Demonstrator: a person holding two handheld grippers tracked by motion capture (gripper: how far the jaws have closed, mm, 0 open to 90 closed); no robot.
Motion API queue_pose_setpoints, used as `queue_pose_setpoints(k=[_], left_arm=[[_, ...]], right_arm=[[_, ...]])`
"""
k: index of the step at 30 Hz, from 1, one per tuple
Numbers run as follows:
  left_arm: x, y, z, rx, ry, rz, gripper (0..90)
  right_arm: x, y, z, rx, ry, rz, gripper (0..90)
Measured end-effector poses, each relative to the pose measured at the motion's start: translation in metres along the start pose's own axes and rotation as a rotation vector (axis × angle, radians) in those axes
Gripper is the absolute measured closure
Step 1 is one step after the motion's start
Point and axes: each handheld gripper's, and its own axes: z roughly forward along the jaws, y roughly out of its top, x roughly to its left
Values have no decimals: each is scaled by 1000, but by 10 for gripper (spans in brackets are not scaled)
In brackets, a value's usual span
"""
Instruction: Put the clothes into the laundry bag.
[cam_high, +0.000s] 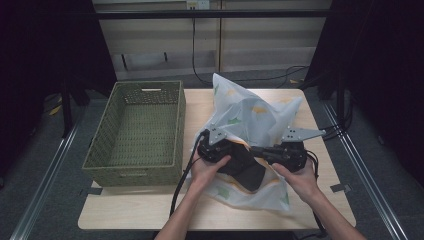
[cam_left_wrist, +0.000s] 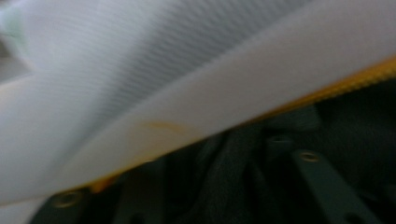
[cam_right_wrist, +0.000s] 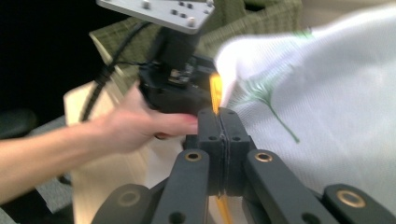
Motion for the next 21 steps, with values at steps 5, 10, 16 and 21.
queue_pose_setpoints(k=[5, 10, 16, 21], left_arm=[[-6, -5, 0, 39, -11, 12, 289], [-14, -3, -24, 0, -47, 36, 162], [-27, -6, -32, -13, -119, 48, 37], [-41, -11, -23, 11, -145, 110, 0]], right_arm=[[-12, -13, 3, 33, -24, 30, 891], [-14, -12, 3, 34, -29, 24, 891], [-14, -11, 2, 31, -34, 23, 890], [-15, -11, 2, 29, -37, 23, 890]])
